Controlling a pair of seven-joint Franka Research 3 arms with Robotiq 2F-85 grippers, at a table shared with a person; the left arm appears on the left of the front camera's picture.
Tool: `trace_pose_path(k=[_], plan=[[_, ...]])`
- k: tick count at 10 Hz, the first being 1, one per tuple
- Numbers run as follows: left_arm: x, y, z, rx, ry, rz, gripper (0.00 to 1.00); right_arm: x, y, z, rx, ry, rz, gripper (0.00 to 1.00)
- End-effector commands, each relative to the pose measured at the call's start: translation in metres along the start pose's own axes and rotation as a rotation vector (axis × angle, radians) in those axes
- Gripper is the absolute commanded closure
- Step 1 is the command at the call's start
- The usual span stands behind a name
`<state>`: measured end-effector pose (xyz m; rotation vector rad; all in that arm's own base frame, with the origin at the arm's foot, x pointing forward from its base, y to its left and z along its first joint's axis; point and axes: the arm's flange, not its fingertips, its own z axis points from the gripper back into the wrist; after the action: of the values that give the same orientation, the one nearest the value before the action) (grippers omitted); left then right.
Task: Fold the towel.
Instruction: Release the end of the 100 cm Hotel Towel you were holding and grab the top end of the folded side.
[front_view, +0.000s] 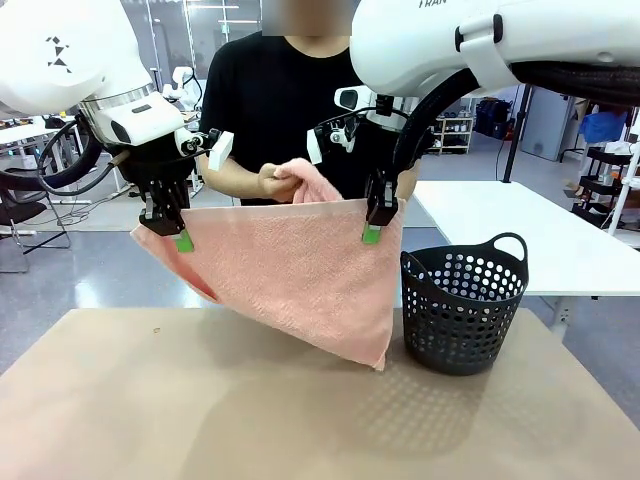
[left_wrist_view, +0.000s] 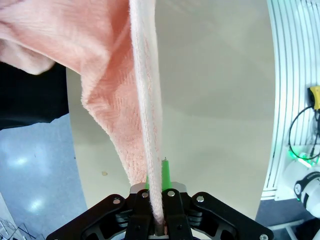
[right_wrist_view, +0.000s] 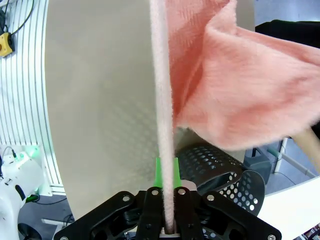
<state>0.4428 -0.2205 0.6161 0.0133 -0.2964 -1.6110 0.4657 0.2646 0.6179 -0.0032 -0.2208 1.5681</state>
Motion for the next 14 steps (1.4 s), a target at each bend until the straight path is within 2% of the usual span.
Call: trace_pose_path(k=[1,14], plan=[[0.0006,0.0013,0.0012,0.001,-0.001,0.0,1.0,-0.0002,0.0003,-0.0005,0.002,0.002,0.002,1.0],[0.0006,0.0013,0.0012,0.001,-0.001,0.0,1.0,-0.0002,0.0003,-0.0005,0.002,0.002,0.002,1.0]])
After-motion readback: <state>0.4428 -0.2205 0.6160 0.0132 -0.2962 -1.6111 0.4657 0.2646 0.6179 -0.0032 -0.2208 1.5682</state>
